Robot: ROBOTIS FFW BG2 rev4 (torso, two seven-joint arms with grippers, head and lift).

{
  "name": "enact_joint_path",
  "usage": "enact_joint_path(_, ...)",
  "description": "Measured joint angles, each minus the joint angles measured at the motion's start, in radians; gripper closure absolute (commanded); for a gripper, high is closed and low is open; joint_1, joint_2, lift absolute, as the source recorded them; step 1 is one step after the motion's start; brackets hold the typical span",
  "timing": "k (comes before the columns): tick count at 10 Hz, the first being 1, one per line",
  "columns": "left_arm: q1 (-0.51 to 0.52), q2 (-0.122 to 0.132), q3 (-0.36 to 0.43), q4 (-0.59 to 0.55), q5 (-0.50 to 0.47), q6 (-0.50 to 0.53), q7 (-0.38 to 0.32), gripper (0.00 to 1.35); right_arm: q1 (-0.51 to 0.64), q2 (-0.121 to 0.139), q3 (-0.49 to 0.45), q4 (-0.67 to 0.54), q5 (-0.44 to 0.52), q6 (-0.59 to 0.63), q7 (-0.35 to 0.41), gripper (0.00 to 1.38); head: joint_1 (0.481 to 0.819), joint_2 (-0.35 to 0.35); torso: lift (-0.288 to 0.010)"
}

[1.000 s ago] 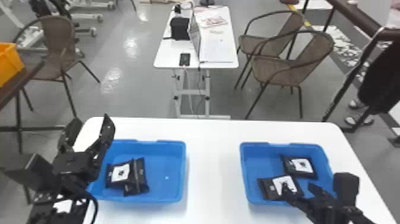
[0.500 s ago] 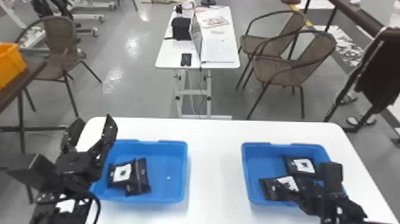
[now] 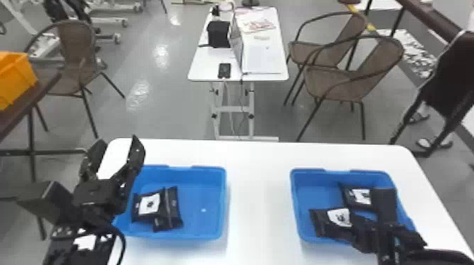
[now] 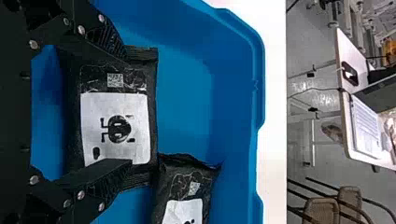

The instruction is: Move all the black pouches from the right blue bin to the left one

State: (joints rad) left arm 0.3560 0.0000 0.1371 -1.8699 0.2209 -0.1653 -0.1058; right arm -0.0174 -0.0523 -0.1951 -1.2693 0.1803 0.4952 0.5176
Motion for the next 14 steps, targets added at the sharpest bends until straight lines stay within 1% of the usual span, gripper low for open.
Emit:
enact_joint_path(1,0.000,0.000,-0.001,0.000,0.000,0.001,0.000,0.43,-0.006,0.000,0.002,0.007,0.000,0.021,0.016,0.87,0.695,0.031,0.010)
enact_joint_path(4,0.000,0.000,0.005,0.000,0.000,-0.008,0.000,0.43,0.006,-0.006,-0.002,0.017,-0.053,0.043,0.026,0.89,0.695,0.041,0.010)
enact_joint_path(5,0.001,0.000,0.005,0.000,0.000,-0.011,0.000,0.43,0.012,-0.008,-0.005,0.017,-0.070,0.043,0.026,1.26,0.695,0.043,0.010)
enact_joint_path(7,0.002,0.000,0.006,0.000,-0.001,-0.017,0.000,0.43,0.021,-0.010,-0.006,0.010,-0.083,0.037,0.026,1.28,0.695,0.043,0.010)
enact_joint_path(9,0.002,0.000,0.006,0.000,-0.003,-0.020,0.000,0.43,0.058,0.001,-0.009,-0.054,-0.118,0.006,-0.007,1.28,0.695,0.043,0.010)
enact_joint_path(10,0.001,0.000,0.006,0.000,-0.003,-0.024,0.000,0.43,0.079,0.004,-0.013,-0.101,-0.145,-0.005,-0.012,1.28,0.695,0.045,0.010)
enact_joint_path(12,0.001,0.000,0.004,0.000,-0.003,-0.028,0.000,0.43,0.117,0.006,-0.015,-0.244,-0.187,-0.002,-0.013,1.28,0.695,0.045,0.010)
enact_joint_path(14,0.000,0.000,0.002,0.000,-0.003,-0.026,0.001,0.43,0.129,0.006,-0.010,-0.372,-0.242,0.010,-0.011,1.28,0.695,0.050,0.010)
